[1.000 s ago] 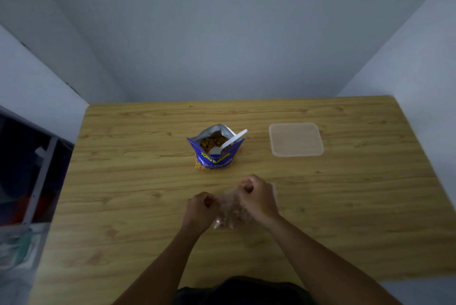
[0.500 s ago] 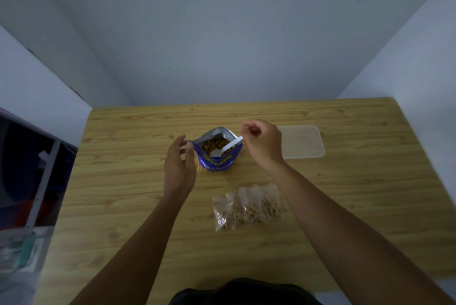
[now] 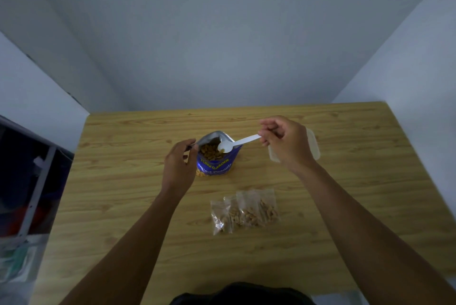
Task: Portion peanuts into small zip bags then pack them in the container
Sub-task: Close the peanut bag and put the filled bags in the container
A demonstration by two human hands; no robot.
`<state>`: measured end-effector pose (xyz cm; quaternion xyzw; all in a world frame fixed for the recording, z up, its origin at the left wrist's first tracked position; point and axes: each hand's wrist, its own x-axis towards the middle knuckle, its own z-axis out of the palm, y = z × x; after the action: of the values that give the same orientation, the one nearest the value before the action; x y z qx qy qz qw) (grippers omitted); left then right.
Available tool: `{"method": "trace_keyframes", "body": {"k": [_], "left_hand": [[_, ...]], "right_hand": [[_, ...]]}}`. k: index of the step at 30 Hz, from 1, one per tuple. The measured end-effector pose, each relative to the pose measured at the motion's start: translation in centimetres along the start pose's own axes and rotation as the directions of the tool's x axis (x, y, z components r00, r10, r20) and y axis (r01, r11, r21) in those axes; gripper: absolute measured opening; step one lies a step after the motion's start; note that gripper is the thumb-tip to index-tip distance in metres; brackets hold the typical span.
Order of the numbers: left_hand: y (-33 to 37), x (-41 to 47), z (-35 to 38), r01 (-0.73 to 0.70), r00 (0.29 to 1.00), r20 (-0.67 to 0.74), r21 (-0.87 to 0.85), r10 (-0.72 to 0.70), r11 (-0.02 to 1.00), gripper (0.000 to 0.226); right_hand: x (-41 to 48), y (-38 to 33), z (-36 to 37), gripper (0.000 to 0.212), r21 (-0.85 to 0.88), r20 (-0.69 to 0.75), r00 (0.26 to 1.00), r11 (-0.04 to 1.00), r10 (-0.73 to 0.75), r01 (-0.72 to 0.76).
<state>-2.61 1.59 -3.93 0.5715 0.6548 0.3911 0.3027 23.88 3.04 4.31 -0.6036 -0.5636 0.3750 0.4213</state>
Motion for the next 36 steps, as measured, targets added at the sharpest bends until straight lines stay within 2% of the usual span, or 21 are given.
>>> {"method": "trace_keyframes", "body": {"k": [3,6,9,13,17,19,22,28,31,33,36], "left_hand": [[-0.1,0.2,0.1,-0.011,1.0,-0.011,0.013,0.011,1.0,0.029],[0.0,0.3,0.2,-0.008,1.0,-0.015,0.013,0.008,1.0,0.028],[0.1,0.3,0.2,-0.006,1.0,-0.016,0.017,0.006,1.0,0.028],[0.1,0.2,-0.1,-0.019,1.0,-0.016,0.022,0.019,1.0,0.026],[0.5,0.1,-0.3,-0.018,1.0,-0.004,0.026,0.018,1.0,0.025],[0.6,0.1,-0.3,-0.029,1.0,-0.007,0.036,0.03,0.999,0.025],[0.6,0.2,-0.4,-0.045,0.999,-0.001,0.061,0.045,0.997,0.025],[-0.1,0.3,-1.1,-0.046,0.997,0.058,0.039,0.044,0.998,0.044],[-0.5,0.4,-1.4,-0.075,0.989,0.128,0.025,0.072,0.997,0.041],[-0.7,0.4,-1.6,-0.096,0.982,0.165,-0.008,0.096,0.995,0.045],[-0.8,0.5,-2.2,-0.089,0.972,0.213,-0.072,0.102,0.993,0.047]], "right_hand": [[-0.3,0.1,-0.4,0.02,-0.035,0.036,0.999,0.999,-0.038,0.04],[-0.5,0.4,0.1,0.014,-0.09,0.059,0.987,0.984,-0.147,0.152],[-0.3,0.8,0.6,0.011,-0.041,-0.022,0.988,0.987,-0.153,0.152],[0.5,1.5,0.6,0.01,0.181,-0.242,0.968,0.983,0.065,-0.02],[0.7,4.4,1.0,0.018,0.263,-0.38,0.877,0.943,0.294,-0.203],[0.0,6.7,1.9,0.018,0.277,-0.398,0.829,0.913,0.393,-0.3],[-1.4,9.5,3.9,0.008,0.321,-0.409,0.751,0.852,0.518,-0.413],[-3.5,12.1,7.1,0.013,0.571,-0.326,0.545,0.621,0.772,-0.537],[-3.8,13.2,7.4,0.02,0.519,-0.288,0.523,0.589,0.802,-0.619],[-3.9,13.8,7.3,0.026,0.387,-0.267,0.547,0.608,0.793,-0.693],[-4.1,12.4,6.6,0.02,0.152,-0.28,0.604,0.656,0.746,-0.739]]}}
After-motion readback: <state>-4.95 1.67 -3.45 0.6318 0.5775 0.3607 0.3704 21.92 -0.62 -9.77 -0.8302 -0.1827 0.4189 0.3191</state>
